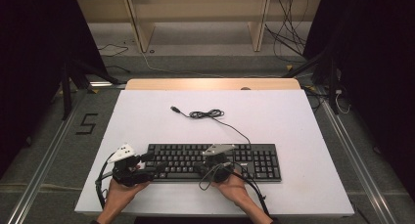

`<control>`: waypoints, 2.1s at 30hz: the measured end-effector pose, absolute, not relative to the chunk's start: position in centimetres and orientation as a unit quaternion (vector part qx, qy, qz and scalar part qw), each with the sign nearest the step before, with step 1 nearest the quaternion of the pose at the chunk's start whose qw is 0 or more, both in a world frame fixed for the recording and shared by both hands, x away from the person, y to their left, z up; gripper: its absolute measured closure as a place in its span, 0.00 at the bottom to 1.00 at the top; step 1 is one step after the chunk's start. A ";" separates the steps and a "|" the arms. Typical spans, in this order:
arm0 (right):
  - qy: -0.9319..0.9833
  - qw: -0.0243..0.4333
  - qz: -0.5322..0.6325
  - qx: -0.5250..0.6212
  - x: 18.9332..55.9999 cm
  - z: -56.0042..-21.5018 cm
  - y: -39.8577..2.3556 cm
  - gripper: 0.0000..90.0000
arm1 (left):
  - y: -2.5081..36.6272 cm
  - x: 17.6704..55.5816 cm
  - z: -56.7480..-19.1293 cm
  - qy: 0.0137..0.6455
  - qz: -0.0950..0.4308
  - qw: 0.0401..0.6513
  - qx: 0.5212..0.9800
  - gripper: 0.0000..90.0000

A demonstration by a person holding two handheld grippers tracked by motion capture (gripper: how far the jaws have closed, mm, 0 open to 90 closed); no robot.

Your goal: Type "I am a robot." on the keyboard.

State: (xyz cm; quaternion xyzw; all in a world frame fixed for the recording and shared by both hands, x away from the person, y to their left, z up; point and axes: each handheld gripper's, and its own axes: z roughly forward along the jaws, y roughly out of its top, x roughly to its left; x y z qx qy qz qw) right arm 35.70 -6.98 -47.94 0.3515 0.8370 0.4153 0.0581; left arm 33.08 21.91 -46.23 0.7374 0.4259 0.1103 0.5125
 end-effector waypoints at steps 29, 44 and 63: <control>0.834 0.050 0.424 0.349 35.5 -48.2 -6.9 0.93 | 22.0 33.1 -46.2 0.424 0.115 0.517 0.734 0.33; 0.816 0.035 0.460 0.348 35.3 -47.1 -7.5 0.53 | 22.2 33.0 -46.1 0.425 0.119 0.522 0.730 0.33; 0.819 0.026 0.472 0.326 34.1 -46.5 -7.2 0.54 | 22.3 33.1 -46.1 0.427 0.120 0.523 0.728 0.32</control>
